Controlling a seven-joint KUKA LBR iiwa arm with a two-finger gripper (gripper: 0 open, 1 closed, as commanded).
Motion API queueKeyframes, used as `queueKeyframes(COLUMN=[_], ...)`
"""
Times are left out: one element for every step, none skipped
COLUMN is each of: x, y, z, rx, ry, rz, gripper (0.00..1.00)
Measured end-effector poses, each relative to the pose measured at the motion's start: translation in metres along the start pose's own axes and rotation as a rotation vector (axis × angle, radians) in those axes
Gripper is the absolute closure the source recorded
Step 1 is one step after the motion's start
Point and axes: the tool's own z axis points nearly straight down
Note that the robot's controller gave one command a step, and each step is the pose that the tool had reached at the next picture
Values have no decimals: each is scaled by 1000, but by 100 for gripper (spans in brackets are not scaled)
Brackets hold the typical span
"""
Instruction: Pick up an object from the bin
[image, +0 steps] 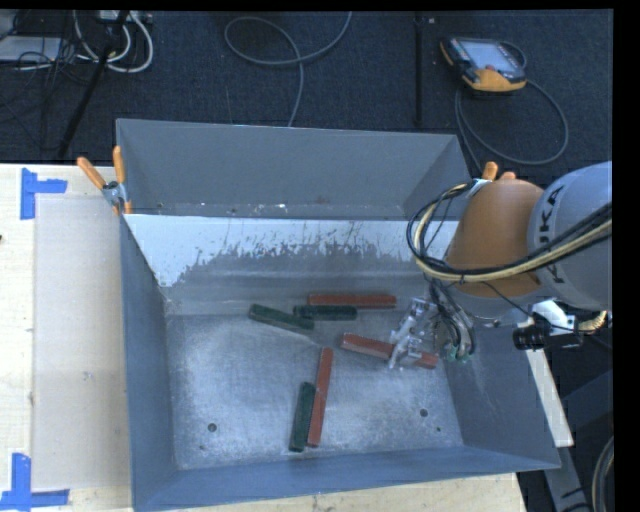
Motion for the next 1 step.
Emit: queueKeyframes(x=[0], y=[0], z=[-17], rx=[0], ry=[-1], rz=[0], gripper=[100])
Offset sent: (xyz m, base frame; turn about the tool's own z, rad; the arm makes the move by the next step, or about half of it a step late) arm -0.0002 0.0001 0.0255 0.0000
